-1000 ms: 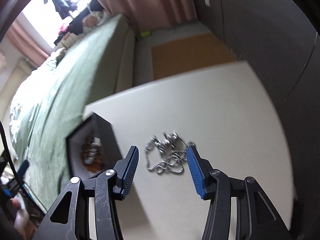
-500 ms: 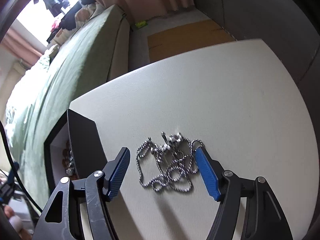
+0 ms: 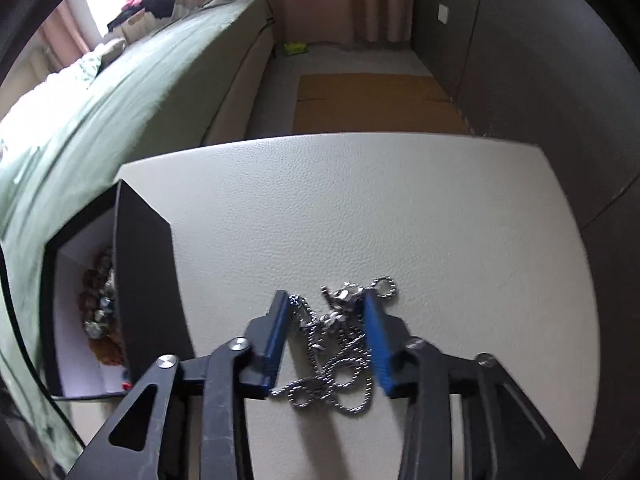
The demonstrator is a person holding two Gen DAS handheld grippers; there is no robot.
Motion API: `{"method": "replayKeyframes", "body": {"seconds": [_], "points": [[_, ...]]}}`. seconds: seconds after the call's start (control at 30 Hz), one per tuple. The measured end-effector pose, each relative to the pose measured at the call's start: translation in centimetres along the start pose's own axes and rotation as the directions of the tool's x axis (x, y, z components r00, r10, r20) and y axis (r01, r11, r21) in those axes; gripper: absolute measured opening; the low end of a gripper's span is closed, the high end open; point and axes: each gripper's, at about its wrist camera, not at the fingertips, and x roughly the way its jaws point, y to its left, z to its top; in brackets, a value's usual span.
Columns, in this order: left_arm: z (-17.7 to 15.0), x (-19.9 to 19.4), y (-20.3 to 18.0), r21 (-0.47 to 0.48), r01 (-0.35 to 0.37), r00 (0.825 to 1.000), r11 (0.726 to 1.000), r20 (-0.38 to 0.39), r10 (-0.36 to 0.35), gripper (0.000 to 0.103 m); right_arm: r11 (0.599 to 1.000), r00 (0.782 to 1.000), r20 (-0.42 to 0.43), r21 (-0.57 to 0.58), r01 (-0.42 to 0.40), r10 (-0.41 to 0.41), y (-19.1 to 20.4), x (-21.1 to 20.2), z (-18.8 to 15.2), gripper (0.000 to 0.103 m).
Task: Organize jewelry
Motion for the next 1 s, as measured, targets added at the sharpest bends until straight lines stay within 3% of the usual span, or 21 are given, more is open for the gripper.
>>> {"method": "replayKeyframes", "body": {"seconds": [0.07, 0.23, 0.37, 0.4, 0.8, 1.0], "points": [[-0.1, -0.3, -0.1, 0.006, 0.002, 1.0, 1.0, 0.004, -0.002, 0.094, 1.0, 1.0, 0.0, 0.0, -0.008, 0.008, -0.5, -0.2, -0.1, 0.02], [-0.3, -1.1, 0.0, 0.002, -0.002, 1.0, 1.0, 0.01, 0.002, 0.094, 0.997, 0.998, -0.02, 0.052, -0.054, 0.055, -2.1, -1.0, -0.7, 0.018], [-0.5, -1.4, -0.2, 0.014, 0.005, 1.0, 1.0, 0.005, -0.005, 0.094, 0.988, 0.994, 0.018, 0.109, -0.107, 0.106, -3.4, -2.8, -1.0, 0.013], [-0.6, -1.6, -0.3, 0.021, 0.008, 1.0, 1.0, 0.004, -0.008, 0.094, 0.986, 0.993, 0.032, 0.114, -0.12, 0.117, -3.4, -3.3, -0.9, 0.005], [-0.9, -3.1, -0.2, 0.026, 0.023, 1.0, 0.999, 0.009, -0.024, 0.094, 0.982, 0.967, 0.195, 0.051, -0.18, 0.166, -0.4, -12.2, 1.2, 0.006], [-0.7, -3.6, 0.2, 0.015, 0.036, 0.999, 0.999, 0.015, -0.037, 0.094, 0.985, 0.94, 0.295, -0.02, -0.173, 0.171, 1.8, -18.4, 3.5, 0.006]]}}
